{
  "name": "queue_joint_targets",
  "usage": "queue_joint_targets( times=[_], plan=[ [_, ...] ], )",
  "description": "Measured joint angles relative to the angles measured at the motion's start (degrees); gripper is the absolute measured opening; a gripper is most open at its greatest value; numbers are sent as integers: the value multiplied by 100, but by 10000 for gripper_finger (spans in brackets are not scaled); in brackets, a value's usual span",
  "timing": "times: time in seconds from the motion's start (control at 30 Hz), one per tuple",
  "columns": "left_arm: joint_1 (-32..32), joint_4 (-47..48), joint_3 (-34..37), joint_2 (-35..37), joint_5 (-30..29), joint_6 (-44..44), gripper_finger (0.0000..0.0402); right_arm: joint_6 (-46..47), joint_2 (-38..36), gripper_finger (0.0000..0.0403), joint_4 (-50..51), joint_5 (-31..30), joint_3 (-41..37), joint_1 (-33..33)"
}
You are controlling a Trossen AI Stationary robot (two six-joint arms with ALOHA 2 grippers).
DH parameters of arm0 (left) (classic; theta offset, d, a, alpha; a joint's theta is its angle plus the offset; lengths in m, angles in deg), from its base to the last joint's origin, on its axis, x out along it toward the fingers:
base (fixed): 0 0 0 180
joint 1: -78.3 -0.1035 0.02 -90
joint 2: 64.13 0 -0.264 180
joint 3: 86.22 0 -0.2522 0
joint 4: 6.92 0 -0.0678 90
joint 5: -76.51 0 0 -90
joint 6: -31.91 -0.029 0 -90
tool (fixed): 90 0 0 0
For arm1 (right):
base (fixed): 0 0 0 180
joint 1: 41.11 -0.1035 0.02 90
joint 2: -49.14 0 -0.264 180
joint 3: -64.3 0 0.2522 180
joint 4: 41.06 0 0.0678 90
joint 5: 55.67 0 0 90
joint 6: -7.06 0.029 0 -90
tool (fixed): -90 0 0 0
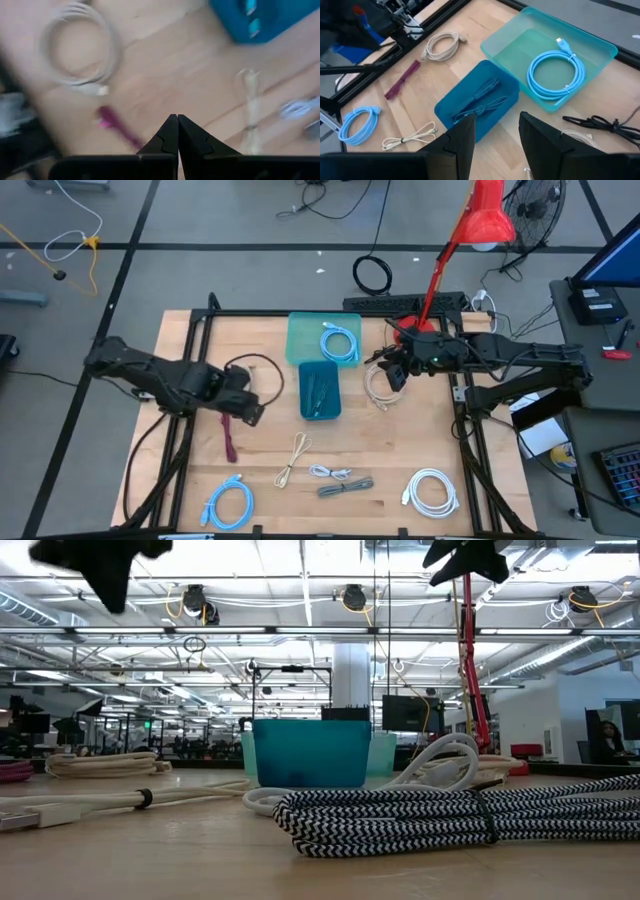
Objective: Pick & Place USB Port
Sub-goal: Put the left brown hdmi cable into the green bin
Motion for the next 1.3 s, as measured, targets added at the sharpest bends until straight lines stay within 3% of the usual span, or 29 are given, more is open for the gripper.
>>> queue_joint_targets(
  times=[0.1,0.33,0.67,0.87,0.97,1.1,1.3],
  plan=[
    [-138,-653,1008,672,-122,463,2,0,69,141,-45,0,0,0],
    [-1055,-801,2635,1736,-363,1424,2,-15,307,141,-393,19,0,0],
    [-2594,-775,2909,2011,-346,810,20,-38,598,141,-655,328,0,-2],
    [-3555,-797,2909,2014,-158,-167,25,-195,639,141,-663,595,0,0],
    [-3971,-865,2909,1986,147,-588,53,-303,631,141,-684,681,0,0],
    [-4338,-937,2907,1706,519,-961,128,-498,634,141,-685,987,0,0],
    [-4480,-1185,2907,890,416,-2436,222,-949,634,141,-701,1184,0,0]
  ],
)
